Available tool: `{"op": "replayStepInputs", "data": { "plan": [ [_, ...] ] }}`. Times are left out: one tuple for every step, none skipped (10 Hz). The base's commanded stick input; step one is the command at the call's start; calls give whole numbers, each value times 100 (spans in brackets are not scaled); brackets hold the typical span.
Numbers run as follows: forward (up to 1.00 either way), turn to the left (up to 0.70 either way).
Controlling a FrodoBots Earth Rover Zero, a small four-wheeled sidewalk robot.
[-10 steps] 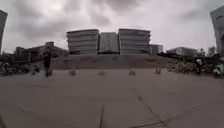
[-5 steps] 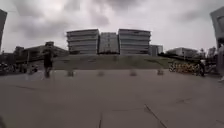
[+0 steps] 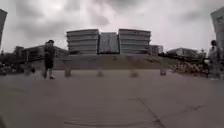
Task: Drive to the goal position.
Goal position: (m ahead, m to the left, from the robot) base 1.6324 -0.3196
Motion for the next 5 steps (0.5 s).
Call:
{"op": "replayStepInputs", "data": {
  "plan": [
    [70, 0],
    [70, 0],
    [70, 0],
    [70, 0],
    [70, 0]
  ]
}}
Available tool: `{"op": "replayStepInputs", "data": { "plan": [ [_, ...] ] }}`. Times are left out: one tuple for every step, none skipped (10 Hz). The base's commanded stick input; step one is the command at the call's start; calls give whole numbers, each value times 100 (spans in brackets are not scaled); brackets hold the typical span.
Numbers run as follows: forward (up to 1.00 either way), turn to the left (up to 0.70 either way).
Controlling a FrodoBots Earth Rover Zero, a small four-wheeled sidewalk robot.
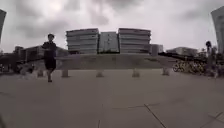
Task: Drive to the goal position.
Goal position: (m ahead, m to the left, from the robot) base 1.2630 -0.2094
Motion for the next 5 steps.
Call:
{"op": "replayStepInputs", "data": {
  "plan": [
    [70, 0],
    [70, 0],
    [70, 0],
    [7, 0],
    [6, 0]
  ]
}}
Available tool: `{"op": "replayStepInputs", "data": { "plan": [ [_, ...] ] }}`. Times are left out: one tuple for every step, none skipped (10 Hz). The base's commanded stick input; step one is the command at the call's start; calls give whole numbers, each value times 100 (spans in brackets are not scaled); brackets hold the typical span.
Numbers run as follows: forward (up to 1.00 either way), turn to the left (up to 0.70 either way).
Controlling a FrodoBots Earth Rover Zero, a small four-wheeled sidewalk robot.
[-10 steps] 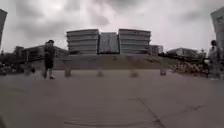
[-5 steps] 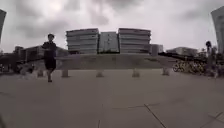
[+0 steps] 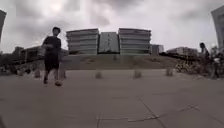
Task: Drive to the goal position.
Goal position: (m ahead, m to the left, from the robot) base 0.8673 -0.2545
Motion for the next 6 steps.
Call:
{"op": "replayStepInputs", "data": {
  "plan": [
    [6, 0],
    [6, 0],
    [6, 0],
    [6, 0],
    [6, 0],
    [6, 0]
  ]
}}
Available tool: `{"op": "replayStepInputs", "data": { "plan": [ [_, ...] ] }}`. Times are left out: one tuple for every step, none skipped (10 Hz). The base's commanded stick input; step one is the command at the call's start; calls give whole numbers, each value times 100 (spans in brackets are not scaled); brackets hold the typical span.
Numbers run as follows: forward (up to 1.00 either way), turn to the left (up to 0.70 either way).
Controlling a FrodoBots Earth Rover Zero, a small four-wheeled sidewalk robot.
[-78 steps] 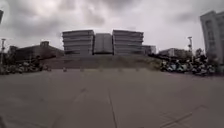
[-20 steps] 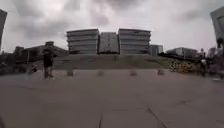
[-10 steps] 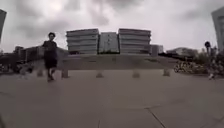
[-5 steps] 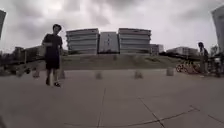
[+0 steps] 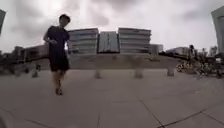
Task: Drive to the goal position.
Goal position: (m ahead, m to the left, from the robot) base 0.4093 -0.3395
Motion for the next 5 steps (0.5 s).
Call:
{"op": "replayStepInputs", "data": {
  "plan": [
    [6, 0],
    [6, 0],
    [6, 0],
    [6, 0],
    [6, 0]
  ]
}}
